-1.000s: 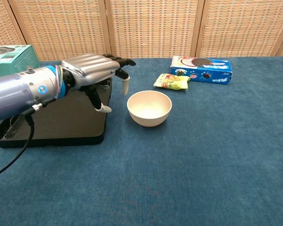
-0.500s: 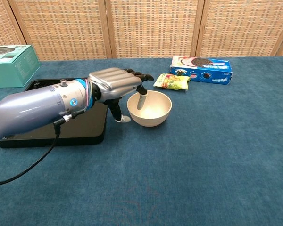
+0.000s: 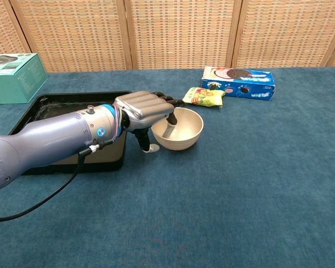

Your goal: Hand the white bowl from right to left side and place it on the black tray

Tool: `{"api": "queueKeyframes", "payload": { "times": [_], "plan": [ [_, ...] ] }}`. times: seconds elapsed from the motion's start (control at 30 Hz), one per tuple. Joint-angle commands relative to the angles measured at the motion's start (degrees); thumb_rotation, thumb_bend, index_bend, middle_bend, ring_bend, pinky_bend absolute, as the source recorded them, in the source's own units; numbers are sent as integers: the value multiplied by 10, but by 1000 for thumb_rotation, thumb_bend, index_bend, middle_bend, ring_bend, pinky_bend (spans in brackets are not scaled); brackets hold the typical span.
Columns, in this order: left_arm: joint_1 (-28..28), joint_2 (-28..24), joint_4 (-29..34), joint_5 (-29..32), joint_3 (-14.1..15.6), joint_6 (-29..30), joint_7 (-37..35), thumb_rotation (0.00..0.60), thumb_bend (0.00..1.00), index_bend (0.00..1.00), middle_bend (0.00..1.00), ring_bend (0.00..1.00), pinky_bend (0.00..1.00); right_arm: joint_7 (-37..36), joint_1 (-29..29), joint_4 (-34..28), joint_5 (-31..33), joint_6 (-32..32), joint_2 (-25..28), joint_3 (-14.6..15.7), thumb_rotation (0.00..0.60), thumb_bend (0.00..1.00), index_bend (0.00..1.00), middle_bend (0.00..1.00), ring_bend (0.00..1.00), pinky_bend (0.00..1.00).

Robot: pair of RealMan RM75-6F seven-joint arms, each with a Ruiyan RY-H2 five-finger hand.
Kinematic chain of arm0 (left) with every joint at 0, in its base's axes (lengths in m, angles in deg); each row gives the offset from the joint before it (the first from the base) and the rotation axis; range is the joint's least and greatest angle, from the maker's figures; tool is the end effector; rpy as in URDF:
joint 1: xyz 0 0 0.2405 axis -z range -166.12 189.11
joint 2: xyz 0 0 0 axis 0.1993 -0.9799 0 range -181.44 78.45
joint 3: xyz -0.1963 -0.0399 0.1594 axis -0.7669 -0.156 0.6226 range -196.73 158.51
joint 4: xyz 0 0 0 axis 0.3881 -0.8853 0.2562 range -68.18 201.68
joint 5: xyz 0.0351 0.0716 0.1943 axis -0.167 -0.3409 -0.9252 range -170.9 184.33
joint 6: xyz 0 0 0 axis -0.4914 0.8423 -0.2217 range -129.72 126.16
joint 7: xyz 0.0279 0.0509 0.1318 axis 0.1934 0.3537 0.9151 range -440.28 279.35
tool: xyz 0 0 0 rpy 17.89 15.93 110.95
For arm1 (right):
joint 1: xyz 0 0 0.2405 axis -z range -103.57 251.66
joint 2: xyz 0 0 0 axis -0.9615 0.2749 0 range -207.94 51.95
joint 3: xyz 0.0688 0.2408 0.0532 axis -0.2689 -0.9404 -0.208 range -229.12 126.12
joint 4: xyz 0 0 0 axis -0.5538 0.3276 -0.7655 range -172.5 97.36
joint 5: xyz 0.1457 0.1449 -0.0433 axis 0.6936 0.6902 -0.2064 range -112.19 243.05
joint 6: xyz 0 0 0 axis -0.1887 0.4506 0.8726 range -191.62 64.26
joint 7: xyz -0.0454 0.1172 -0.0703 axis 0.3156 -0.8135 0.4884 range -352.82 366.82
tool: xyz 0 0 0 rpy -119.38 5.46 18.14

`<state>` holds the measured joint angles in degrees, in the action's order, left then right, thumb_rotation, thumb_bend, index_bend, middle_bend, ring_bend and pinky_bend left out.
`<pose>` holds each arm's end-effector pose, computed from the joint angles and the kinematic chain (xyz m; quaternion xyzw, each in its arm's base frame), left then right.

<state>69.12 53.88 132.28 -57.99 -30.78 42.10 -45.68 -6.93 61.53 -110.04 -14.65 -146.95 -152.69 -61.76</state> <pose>-0.0643 0.3677 -0.1075 -0.8535 -0.1940 -0.3036 0.3765 -0.3359 -0.2547 0.1583 0.5286 -0.3727 0.4727 0.5985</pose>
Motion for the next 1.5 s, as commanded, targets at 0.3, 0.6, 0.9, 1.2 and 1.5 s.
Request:
{"api": "queueKeyframes", "payload": {
  "times": [0.3,0.6,0.9,1.2,1.5],
  "plan": [
    [-7,17,-27,-31,5,51,-26,600,528,784,0,0,0,-4,1,1,-6,-2,-1,-1,600,245,38,0,0,0],
    [-27,-26,-4,-49,-1,90,-56,600,528,783,0,0,0,-3,2,-1,-8,-3,-1,-1,600,245,38,0,0,0],
    [-79,-121,30,-53,23,111,-85,600,528,777,0,0,0,1,3,-4,-9,-2,0,-1,600,245,39,0,0,0],
    [-135,-157,2,-38,58,96,-155,600,527,777,0,0,0,12,1,-10,-14,-1,-1,2,600,245,39,0,0,0],
    [-165,-138,-49,-52,80,87,-211,600,527,773,0,0,0,17,2,-17,-20,-5,-1,3,600,246,39,0,0,0]
  ]
}}
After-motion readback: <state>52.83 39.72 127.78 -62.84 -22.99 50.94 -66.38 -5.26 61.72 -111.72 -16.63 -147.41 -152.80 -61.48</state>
